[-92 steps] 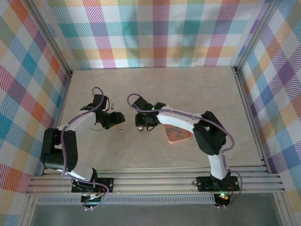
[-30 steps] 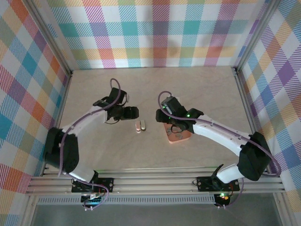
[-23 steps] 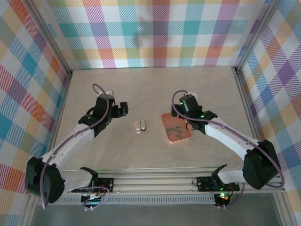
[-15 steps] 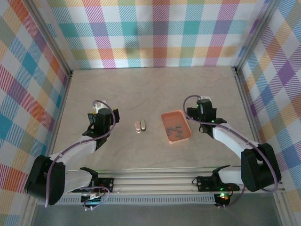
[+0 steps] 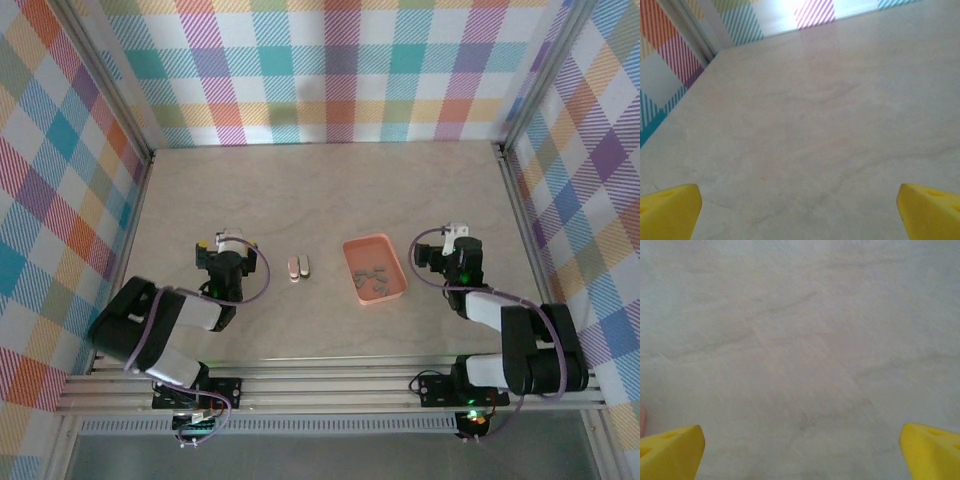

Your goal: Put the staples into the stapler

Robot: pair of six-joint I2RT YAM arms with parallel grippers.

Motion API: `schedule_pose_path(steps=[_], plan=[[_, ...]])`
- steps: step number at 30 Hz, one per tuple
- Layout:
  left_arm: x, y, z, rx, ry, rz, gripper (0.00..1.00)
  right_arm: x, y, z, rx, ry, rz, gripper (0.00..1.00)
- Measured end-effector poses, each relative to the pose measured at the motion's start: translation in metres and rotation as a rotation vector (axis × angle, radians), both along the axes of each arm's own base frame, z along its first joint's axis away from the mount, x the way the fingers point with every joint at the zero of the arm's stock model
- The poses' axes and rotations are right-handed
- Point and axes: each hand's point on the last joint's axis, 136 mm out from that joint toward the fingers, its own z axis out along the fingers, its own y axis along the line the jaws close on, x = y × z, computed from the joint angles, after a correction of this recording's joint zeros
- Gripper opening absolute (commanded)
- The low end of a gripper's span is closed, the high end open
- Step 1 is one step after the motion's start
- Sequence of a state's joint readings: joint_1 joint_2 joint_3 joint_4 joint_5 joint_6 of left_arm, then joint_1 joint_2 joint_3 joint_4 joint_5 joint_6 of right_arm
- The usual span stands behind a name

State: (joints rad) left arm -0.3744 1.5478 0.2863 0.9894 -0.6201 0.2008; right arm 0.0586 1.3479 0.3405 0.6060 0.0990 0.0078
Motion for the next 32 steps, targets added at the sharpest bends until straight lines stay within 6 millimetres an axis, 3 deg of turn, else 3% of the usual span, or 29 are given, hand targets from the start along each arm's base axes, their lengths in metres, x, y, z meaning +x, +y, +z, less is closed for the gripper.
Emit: schedule_pose_path(steps=[2, 4, 7, 11, 18, 32], plan=[[0.000, 0.012, -0.003, -0.025, 0.006, 0.033, 1.00, 0.010, 0.001, 0.002, 0.020, -0.036, 0.021, 0.99], [0.007, 0.038, 0.002, -0.104, -0.003, 0.095, 1.00, 0.019, 0.000, -0.007, 0.030, -0.039, 0.028, 0.99], [0.029, 0.074, 0.014, -0.202, -0.012, 0.181, 1.00, 0.020, 0.001, -0.020, 0.043, -0.001, 0.044, 0.99], [0.044, 0.064, 0.023, -0.267, -0.022, 0.131, 1.00, 0.027, 0.001, -0.010, 0.058, -0.032, 0.057, 0.99], [0.039, 0.056, 0.006, -0.296, 0.052, 0.104, 1.00, 0.031, 0.002, -0.005, 0.062, -0.045, 0.065, 0.99], [0.039, 0.055, 0.004, -0.304, 0.061, 0.098, 1.00, 0.030, 0.003, -0.006, 0.064, -0.045, 0.068, 0.99]])
